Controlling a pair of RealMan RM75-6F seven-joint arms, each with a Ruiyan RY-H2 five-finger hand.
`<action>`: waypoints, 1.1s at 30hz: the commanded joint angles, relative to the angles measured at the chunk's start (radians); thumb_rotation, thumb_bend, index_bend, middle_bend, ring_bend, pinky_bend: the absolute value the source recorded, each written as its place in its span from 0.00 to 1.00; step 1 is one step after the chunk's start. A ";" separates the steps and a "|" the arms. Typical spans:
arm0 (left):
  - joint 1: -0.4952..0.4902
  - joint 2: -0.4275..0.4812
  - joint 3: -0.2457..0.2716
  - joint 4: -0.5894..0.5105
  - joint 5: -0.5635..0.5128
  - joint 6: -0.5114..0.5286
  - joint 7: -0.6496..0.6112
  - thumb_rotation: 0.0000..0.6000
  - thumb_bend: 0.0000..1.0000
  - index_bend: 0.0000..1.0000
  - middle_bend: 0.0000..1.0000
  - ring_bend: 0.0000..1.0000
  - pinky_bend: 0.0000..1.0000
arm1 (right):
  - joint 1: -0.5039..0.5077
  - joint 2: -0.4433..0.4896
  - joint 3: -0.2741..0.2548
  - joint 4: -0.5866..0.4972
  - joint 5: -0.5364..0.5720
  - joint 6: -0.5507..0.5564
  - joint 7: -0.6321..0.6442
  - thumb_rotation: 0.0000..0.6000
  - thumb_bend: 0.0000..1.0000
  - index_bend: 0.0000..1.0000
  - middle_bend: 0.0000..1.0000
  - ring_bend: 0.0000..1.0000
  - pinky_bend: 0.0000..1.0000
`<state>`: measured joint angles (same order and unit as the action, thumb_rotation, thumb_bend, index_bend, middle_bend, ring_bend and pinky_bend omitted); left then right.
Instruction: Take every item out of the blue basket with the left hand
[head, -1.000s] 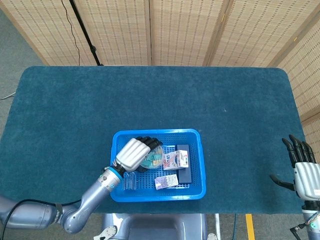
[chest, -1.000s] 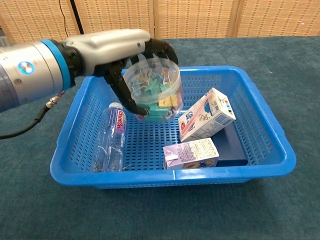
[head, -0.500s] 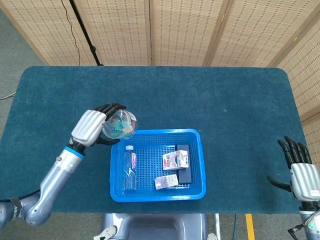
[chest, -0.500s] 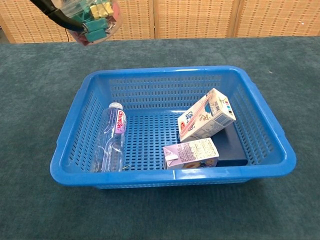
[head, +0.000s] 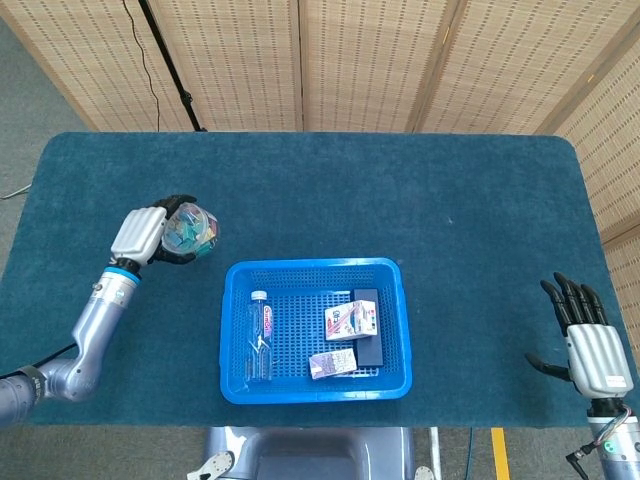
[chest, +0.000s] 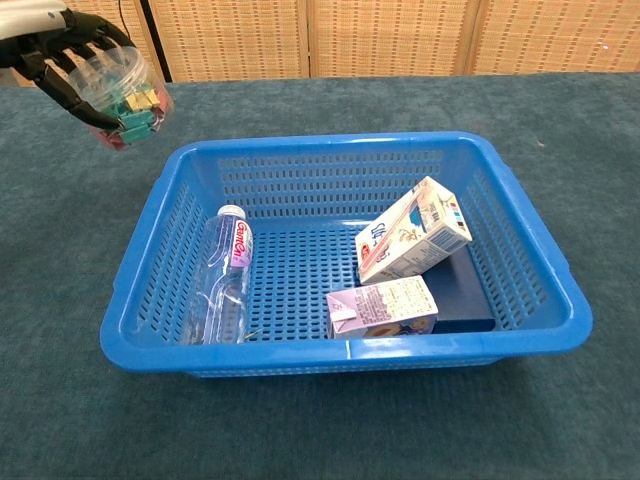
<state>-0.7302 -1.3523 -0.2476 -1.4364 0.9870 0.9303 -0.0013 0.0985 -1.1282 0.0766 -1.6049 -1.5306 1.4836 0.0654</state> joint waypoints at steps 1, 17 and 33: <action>-0.005 -0.056 0.017 0.080 -0.010 -0.042 -0.025 1.00 0.25 0.23 0.16 0.20 0.24 | 0.000 0.000 0.002 0.002 0.006 -0.003 0.001 1.00 0.00 0.00 0.00 0.00 0.00; 0.060 0.215 0.067 -0.267 0.399 -0.037 -0.274 1.00 0.12 0.00 0.00 0.00 0.00 | -0.003 0.009 -0.002 -0.011 -0.006 0.011 0.011 1.00 0.00 0.00 0.00 0.00 0.00; -0.085 0.015 0.061 -0.407 0.308 -0.130 0.026 1.00 0.11 0.00 0.00 0.00 0.00 | 0.001 0.015 0.000 -0.005 0.003 0.003 0.031 1.00 0.00 0.00 0.00 0.00 0.00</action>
<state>-0.7665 -1.2586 -0.1703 -1.8479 1.3729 0.8301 -0.0580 0.0990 -1.1135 0.0767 -1.6101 -1.5285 1.4872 0.0955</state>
